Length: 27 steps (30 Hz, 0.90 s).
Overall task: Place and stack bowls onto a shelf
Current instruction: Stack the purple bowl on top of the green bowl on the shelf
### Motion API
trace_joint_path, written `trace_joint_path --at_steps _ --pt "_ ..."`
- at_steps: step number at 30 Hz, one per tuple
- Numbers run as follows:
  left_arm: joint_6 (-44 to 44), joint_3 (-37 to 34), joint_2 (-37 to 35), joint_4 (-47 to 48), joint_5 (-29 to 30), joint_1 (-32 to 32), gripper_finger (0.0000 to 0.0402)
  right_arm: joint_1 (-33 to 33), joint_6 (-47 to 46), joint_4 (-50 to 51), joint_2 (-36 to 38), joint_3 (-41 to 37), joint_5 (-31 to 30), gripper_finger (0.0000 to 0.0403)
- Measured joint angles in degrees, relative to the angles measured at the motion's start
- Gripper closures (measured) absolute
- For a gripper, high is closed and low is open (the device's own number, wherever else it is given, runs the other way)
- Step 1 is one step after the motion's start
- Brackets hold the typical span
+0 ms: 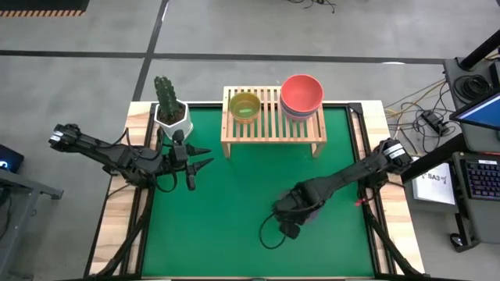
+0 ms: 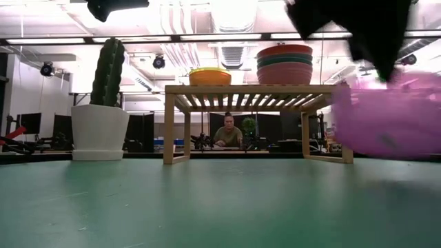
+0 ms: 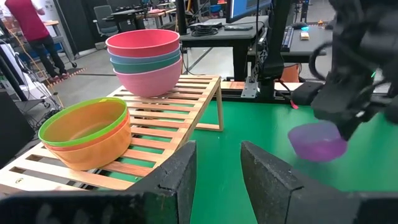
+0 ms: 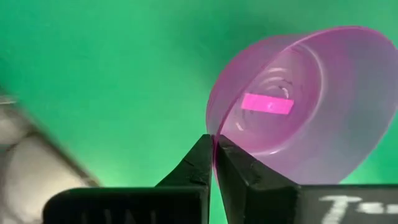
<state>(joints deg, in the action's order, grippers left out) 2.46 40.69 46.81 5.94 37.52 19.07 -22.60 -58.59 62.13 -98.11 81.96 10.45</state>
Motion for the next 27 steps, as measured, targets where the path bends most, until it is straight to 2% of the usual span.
trace_joint_path --at_steps 11,17,23,27 --pt "0.0 -0.02 0.0 -0.02 0.0 0.0 0.0293 7.05 30.84 0.28 0.05 21.07 -10.8 0.0394" --pt "-0.02 0.0 -0.02 -0.02 0.0 0.01 0.0293 10.14 54.78 0.49 0.06 29.74 -21.88 0.0394" --pt "-0.02 0.0 0.0 0.0 0.0 0.02 0.0293 14.49 79.96 -0.57 0.12 33.0 -33.77 0.0394" --pt "-0.02 -0.01 0.0 0.0 0.0 0.01 0.0293 18.95 91.01 -2.5 -0.04 32.75 -34.96 0.0394"
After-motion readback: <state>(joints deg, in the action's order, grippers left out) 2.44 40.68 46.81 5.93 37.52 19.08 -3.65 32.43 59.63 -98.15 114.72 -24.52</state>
